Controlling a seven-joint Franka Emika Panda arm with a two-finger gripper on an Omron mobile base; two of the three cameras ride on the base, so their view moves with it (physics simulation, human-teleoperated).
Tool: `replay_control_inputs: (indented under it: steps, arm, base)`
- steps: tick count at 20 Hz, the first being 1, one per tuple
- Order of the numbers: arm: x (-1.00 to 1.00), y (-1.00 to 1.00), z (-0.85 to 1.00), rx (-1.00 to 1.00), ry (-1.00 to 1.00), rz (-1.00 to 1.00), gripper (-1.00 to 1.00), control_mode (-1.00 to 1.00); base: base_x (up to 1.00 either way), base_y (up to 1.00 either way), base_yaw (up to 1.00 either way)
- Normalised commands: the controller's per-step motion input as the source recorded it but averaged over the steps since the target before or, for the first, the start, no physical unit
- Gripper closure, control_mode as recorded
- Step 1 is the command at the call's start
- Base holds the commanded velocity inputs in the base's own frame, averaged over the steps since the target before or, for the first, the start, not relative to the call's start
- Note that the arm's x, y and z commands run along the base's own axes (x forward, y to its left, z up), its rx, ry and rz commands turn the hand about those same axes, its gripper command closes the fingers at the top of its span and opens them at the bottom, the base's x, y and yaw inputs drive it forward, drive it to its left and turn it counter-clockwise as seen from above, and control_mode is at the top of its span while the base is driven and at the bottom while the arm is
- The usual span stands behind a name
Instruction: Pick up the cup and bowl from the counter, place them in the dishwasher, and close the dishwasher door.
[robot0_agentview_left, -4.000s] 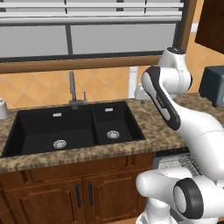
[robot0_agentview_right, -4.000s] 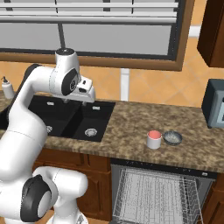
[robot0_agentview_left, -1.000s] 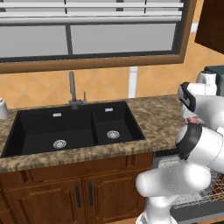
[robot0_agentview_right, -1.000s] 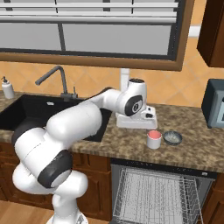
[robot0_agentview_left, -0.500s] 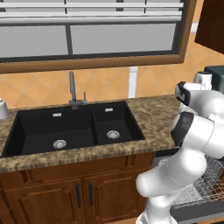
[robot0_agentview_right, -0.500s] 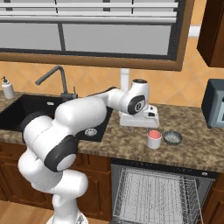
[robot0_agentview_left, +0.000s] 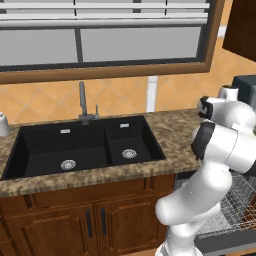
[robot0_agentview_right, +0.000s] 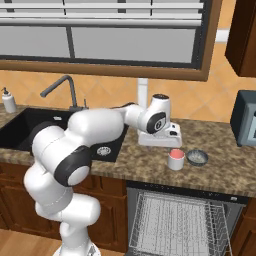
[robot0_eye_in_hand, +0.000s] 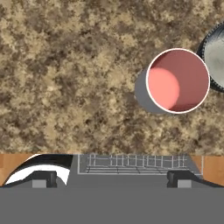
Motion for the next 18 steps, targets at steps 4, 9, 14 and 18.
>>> replay_control_inputs:
  steps: [4, 9, 14, 18]
  arm:
    - [0.34, -0.13, -0.35, 0.0, -0.03, 0.0, -1.0, -1.0]
    - [0.23, -0.14, -0.44, 0.0, -0.01, 0.0, -1.0, -1.0]
    - [0.39, -0.16, -0.26, 0.0, 0.0, 0.0, -1.0, -1.0]
    - [0.39, -0.17, -0.11, 0.0, 0.0, 0.0, -1.0, -1.0]
  base:
    - [0.0, 0.0, 0.0]
    - [0.0, 0.0, 0.0]
    - [0.0, 0.0, 0.0]
    - [0.0, 0.0, 0.0]
